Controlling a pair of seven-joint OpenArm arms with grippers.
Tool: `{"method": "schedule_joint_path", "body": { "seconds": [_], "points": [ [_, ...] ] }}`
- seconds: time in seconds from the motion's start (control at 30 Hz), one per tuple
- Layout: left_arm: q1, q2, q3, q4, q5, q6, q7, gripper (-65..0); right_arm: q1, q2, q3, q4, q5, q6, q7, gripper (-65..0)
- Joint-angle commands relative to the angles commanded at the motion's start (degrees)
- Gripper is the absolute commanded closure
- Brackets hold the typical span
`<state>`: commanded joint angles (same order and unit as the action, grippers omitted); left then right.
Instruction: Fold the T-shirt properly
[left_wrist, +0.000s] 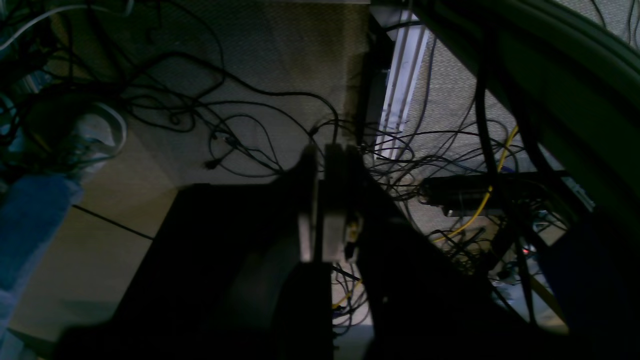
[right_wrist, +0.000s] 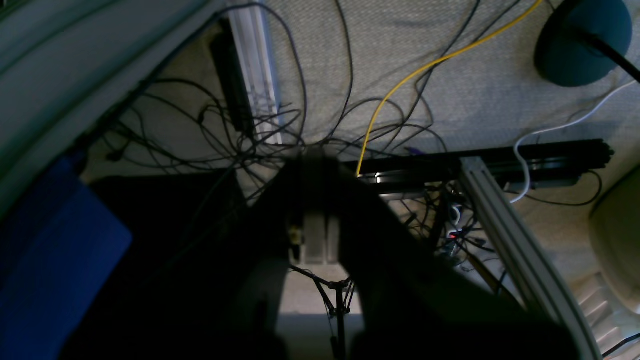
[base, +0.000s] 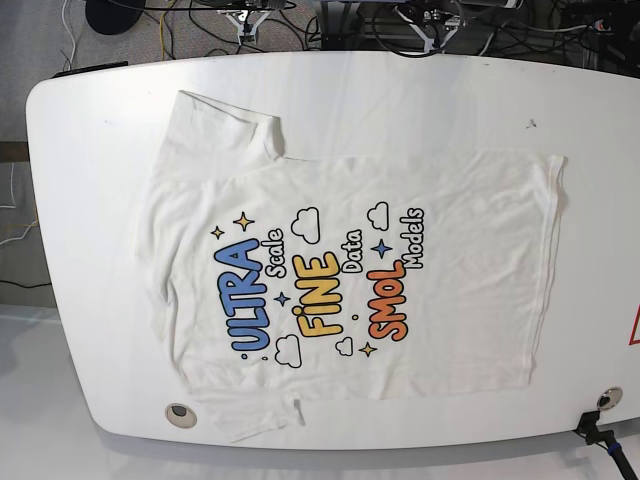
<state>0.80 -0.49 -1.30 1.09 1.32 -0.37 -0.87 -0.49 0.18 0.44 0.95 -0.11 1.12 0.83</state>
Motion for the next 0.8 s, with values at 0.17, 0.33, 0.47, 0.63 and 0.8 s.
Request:
{"method": "schedule_joint_path", "body": {
  "seconds": [0.17, 0.33, 0.47, 0.63, 0.8],
  "points": [
    [0.27, -0.15, 0.15, -0.45, -0.06, -0.03, -0.91, -4.0, 0.01, 0.01, 0.1, 0.27, -0.14, -0.15, 0.17, 0.0],
    [2.44, -0.26, -0.17, -0.66, -0.16, -0.02, -6.67, 0.0, -0.58, 0.15, 0.09, 0.35, -0.27, -0.37, 1.49, 0.0],
    [5.51, -0.86, -0.47, -0.47, -1.2, -0.31, -15.27, 0.0, -1.67, 0.53, 0.42, 0.92, 0.2, -0.57, 1.7, 0.0],
    [8.71, -1.02, -0.6, -1.06, -1.62, -0.69, -19.8, 0.0, -3.33, 0.86, 0.35, 2.38, 0.31, -0.34, 1.9, 0.0],
    [11.1, -1.55, -0.69, 2.25, -2.51, -0.54, -17.13, 0.0, -7.94, 2.04, 0.12, 6.9, 1.27, -0.21, 2.06, 0.0]
  ]
}}
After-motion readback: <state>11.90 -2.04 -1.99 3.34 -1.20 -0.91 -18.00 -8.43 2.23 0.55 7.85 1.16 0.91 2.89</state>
